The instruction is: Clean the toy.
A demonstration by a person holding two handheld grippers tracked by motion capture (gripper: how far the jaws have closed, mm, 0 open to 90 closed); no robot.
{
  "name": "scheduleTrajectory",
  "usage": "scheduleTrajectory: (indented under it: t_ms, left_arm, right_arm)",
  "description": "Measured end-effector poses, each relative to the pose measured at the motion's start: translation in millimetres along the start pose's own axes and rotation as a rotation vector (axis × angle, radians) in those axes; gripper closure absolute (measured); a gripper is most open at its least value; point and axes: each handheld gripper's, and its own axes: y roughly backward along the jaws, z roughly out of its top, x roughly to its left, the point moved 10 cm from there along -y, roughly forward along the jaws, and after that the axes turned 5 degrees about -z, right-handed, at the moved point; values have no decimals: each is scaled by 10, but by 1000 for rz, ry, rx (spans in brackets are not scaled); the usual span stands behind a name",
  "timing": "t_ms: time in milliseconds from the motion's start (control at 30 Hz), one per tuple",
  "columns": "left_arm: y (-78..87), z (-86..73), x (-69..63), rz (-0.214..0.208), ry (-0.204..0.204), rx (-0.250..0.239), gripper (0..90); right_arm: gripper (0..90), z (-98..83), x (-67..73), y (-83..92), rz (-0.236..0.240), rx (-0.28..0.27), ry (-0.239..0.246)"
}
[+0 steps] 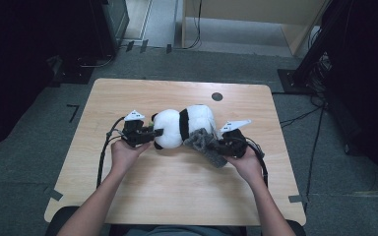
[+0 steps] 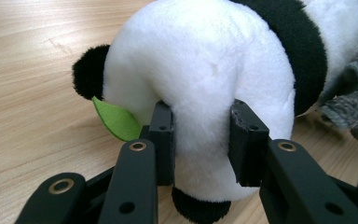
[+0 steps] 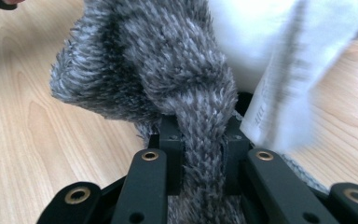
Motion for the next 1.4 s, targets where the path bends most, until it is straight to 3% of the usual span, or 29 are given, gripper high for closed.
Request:
scheduleTrajectory:
  t_ms: [367,533,767,833,933,1133,1233,1400]
  left_arm:
    - [-1,-1,1,1,0,0,668]
    - [-3,-5,-1,0,-2,0,668]
    - [-1,-1,-5,-10,8,-6,665]
    - [0,0,-9,-8,7,-5,665]
    - [3,4,-21,-10,13,-7,664]
    - [15,-13,-24,-26,26,2,647]
    - [12,-7,0,-38,35,-9,588]
    - [15,22,27,-37,0,-17,460]
  right_arm:
    - [777,47,-230,258,-79,-70,-70]
    - [779,221,-358,384,-145,-146,-126]
    - [780,485,-492,428,-228,-174,-116]
    - [782,611,-511,455,-240,-206,-132]
    - [782,773,-483,426,-237,-225,-136]
    - [782,847,-347,121,-221,-165,-85]
    - [784,846,-358,65,-221,-168,-90]
    - [784,833,-406,58,-207,-171,-100]
